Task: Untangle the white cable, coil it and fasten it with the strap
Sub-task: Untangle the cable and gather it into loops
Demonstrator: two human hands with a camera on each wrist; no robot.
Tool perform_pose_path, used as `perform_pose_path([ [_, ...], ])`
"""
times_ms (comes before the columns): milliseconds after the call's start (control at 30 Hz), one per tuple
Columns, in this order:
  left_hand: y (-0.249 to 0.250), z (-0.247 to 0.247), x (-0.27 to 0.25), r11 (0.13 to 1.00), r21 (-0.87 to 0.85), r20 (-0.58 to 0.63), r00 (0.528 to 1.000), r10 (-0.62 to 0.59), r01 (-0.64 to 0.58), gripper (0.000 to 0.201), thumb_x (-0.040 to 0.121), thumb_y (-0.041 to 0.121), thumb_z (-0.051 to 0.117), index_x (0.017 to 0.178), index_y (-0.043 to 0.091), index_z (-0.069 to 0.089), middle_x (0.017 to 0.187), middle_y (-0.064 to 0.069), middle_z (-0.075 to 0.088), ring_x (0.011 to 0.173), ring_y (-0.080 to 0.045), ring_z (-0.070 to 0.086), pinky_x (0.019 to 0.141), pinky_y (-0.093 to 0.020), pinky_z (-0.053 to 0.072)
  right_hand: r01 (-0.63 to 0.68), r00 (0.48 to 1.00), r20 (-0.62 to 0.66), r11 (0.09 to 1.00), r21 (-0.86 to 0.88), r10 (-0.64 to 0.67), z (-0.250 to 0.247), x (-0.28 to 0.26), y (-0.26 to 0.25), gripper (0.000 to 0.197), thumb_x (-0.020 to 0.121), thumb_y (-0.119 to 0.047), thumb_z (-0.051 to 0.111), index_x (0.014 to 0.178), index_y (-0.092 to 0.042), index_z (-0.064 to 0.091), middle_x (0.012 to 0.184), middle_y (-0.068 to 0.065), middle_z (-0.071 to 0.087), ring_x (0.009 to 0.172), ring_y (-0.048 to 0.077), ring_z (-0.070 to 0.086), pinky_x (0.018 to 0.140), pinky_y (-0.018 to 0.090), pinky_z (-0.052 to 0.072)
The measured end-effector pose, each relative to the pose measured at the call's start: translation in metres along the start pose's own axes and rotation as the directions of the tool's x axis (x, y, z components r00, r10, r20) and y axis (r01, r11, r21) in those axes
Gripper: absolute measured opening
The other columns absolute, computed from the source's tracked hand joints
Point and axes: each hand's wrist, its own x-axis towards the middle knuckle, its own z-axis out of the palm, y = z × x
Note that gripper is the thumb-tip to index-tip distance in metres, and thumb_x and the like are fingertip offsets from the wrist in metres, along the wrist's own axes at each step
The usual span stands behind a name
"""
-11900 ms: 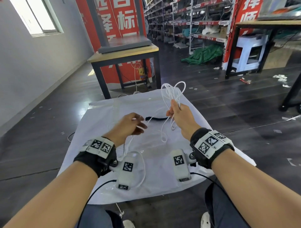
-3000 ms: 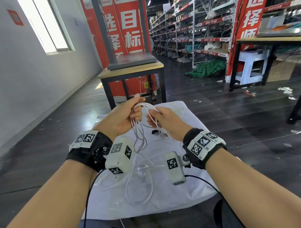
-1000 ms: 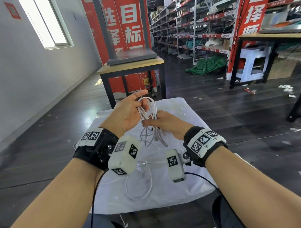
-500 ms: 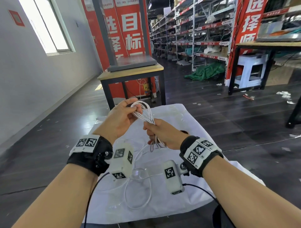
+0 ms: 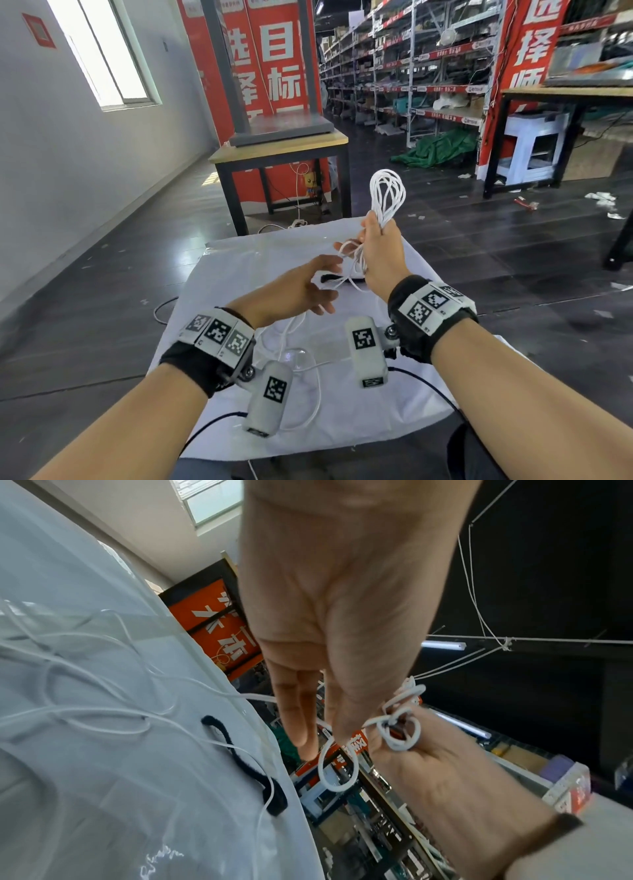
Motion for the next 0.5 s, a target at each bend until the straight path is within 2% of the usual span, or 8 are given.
perform_pose_path([
  [67,0.003,0.003,0.004,0.997,0.068,-0.032,0.999,0.042,-0.04,0.044,0.095,0.016,0.057,0.136,0.021,0.041,0.132,0.006,0.052,0.086,-0.016,0.069,0.075,-0.026,0.056,0.003,1.0,0.0,1.0,-0.027,-0.003,0.001,-0.001,0.0,0.024,0.101,-0.027,0.043,0.081,-0.015,0.046,0.066,0.002,0.041,0.052,0.014,0.047,0.073,0.047,0.055],
  [133,0.004,0.005,0.006,0.976,0.203,-0.058,0.994,0.092,-0.079,0.027,0.094,0.022,0.059,0.121,0.02,0.058,0.106,0.004,0.067,0.083,-0.013,0.068,0.079,-0.03,0.055,-0.003,1.0,0.016,1.0,0.021,0.003,0.001,-0.003,-0.001,0.023,0.102,-0.025,0.042,0.082,-0.013,0.045,0.065,0.002,0.039,0.046,0.011,0.047,0.067,0.042,0.058],
  [167,0.005,0.006,0.006,0.96,0.269,-0.068,0.993,0.1,-0.078,0.019,0.093,0.027,0.061,0.11,0.02,0.064,0.091,0.006,0.07,0.079,-0.011,0.067,0.078,-0.028,0.054,0.003,1.0,0.015,0.999,0.033,-0.004,0.0,-0.002,-0.002,0.023,0.102,-0.024,0.041,0.082,-0.013,0.043,0.064,0.002,0.037,0.042,0.01,0.046,0.061,0.039,0.057],
  [267,0.003,0.001,-0.002,0.937,0.347,-0.083,0.993,0.078,-0.044,0.02,0.088,0.042,0.064,0.091,0.022,0.063,0.066,0.015,0.058,0.06,0.002,0.054,0.059,-0.012,0.04,0.055,0.997,-0.04,0.996,-0.063,-0.058,-0.008,0.003,-0.003,0.024,0.103,-0.026,0.04,0.081,-0.015,0.042,0.063,0.002,0.038,0.04,0.011,0.041,0.056,0.035,0.047],
  [333,-0.001,-0.005,-0.01,0.942,0.334,-0.034,0.999,-0.005,0.016,0.024,0.086,0.048,0.064,0.092,0.025,0.063,0.064,0.015,0.054,0.056,0.003,0.049,0.059,-0.01,0.037,0.083,0.992,-0.09,0.994,-0.078,-0.089,-0.016,0.009,-0.005,0.023,0.103,-0.025,0.039,0.082,-0.016,0.042,0.063,0.002,0.037,0.037,0.009,0.037,0.047,0.03,0.043],
  [400,-0.007,-0.012,-0.018,0.951,0.298,0.023,0.995,-0.094,0.082,0.019,0.088,0.046,0.062,0.087,0.028,0.064,0.063,0.012,0.056,0.058,-0.002,0.049,0.062,-0.016,0.041,0.094,0.984,-0.143,0.993,-0.075,-0.104,-0.025,0.015,-0.007,0.023,0.103,-0.023,0.037,0.081,-0.016,0.041,0.063,0.002,0.036,0.029,0.007,0.033,0.036,0.022,0.036],
  [467,-0.012,-0.018,-0.026,0.969,0.22,0.045,0.991,-0.124,0.112,0.019,0.092,0.042,0.058,0.081,0.029,0.068,0.059,0.01,0.054,0.057,-0.006,0.047,0.062,-0.02,0.04,0.099,0.979,-0.165,0.987,-0.127,-0.119,-0.032,0.018,-0.008,0.024,0.103,-0.023,0.036,0.081,-0.014,0.041,0.063,0.003,0.036,0.026,0.007,0.032,0.032,0.019,0.032],
  [500,-0.012,-0.02,-0.028,0.978,0.171,0.052,0.99,-0.132,0.121,0.022,0.094,0.04,0.055,0.084,0.028,0.071,0.059,0.008,0.054,0.058,-0.007,0.046,0.062,-0.02,0.039,0.104,0.979,-0.158,0.981,-0.164,-0.13,-0.034,0.019,-0.007,0.023,0.103,-0.023,0.036,0.084,-0.011,0.042,0.063,0.003,0.037,0.026,0.007,0.032,0.032,0.018,0.031],
])
